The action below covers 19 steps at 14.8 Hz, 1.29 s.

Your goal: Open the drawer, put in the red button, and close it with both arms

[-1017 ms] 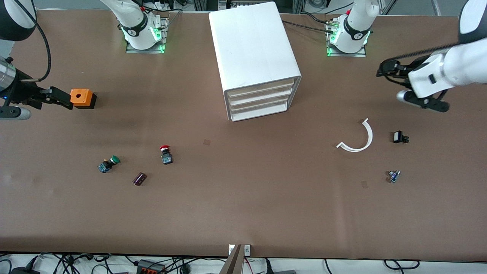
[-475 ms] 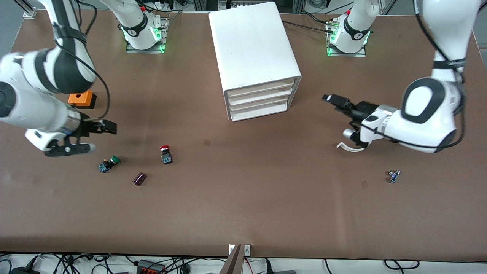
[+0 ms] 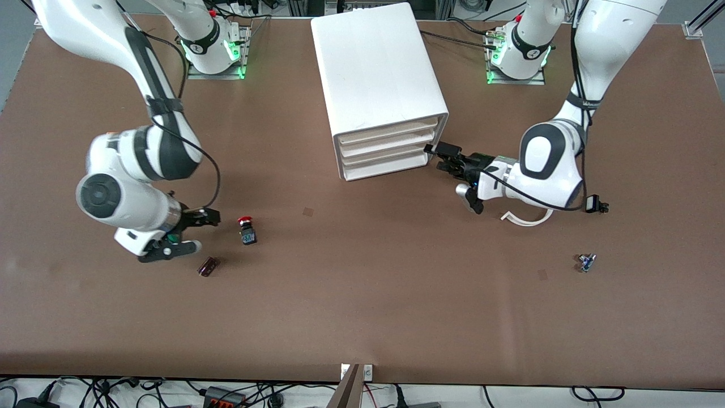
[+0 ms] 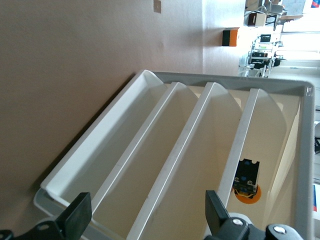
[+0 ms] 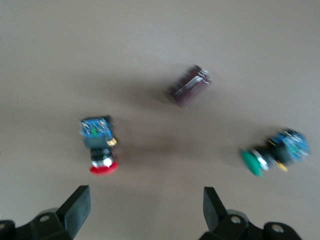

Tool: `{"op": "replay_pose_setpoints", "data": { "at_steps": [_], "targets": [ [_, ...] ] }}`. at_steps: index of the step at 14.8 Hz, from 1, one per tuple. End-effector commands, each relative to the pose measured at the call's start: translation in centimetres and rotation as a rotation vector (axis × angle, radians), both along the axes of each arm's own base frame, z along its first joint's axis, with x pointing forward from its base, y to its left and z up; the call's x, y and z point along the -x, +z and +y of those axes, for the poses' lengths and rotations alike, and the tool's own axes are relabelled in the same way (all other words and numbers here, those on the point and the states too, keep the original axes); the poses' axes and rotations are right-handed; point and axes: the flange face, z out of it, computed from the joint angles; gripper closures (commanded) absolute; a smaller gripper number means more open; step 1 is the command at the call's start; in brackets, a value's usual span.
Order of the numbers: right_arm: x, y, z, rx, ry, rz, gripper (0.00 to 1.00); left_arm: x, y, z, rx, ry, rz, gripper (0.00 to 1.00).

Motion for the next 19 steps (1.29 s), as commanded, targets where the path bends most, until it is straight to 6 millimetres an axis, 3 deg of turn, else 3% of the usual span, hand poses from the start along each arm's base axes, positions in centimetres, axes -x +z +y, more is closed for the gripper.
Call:
{"op": "replay_pose_setpoints", "data": {
  "at_steps": [1, 2, 5, 9, 11, 14, 17, 19],
  "targets": [
    [-1.0, -2.9, 2.4, -0.027, 0.014, -0.044, 0.0, 1.5, -0.7, 0.0, 0.059, 0.0, -0.036, 0.0],
    [-1.2, -4.1, 3.1, -0.044, 0.012, -0.059, 0.0, 1.8, -0.8, -0.4, 0.072, -0.014, -0.046, 0.01],
    [-1.0, -6.7, 5.4, -0.054, 0.048, -0.09, 0.0, 2.8, -1.3, -1.7, 0.091, -0.047, -0.043, 0.22],
    [-0.4, -8.2, 5.4, -0.046, 0.094, -0.059, 0.0, 3.1, -2.7, -2.1, 0.114, -0.078, -0.102, 0.45],
    [0.0, -8.7, 5.5, -0.047, 0.177, -0.039, 0.0, 3.6, -4.7, -2.1, 0.163, -0.103, -0.138, 0.61],
    [0.9, -10.7, 5.4, -0.044, 0.205, -0.001, 0.0, 3.5, -4.9, -2.2, 0.181, -0.097, -0.151, 0.81],
    [1.1, -11.2, 5.5, -0.042, 0.204, 0.01, 0.0, 2.8, -4.4, -1.9, 0.181, -0.088, -0.166, 0.89],
    [1.2, -11.8, 5.5, -0.042, 0.194, 0.019, 0.0, 1.2, -3.4, -1.3, 0.179, -0.073, -0.196, 0.9]
  ]
}}
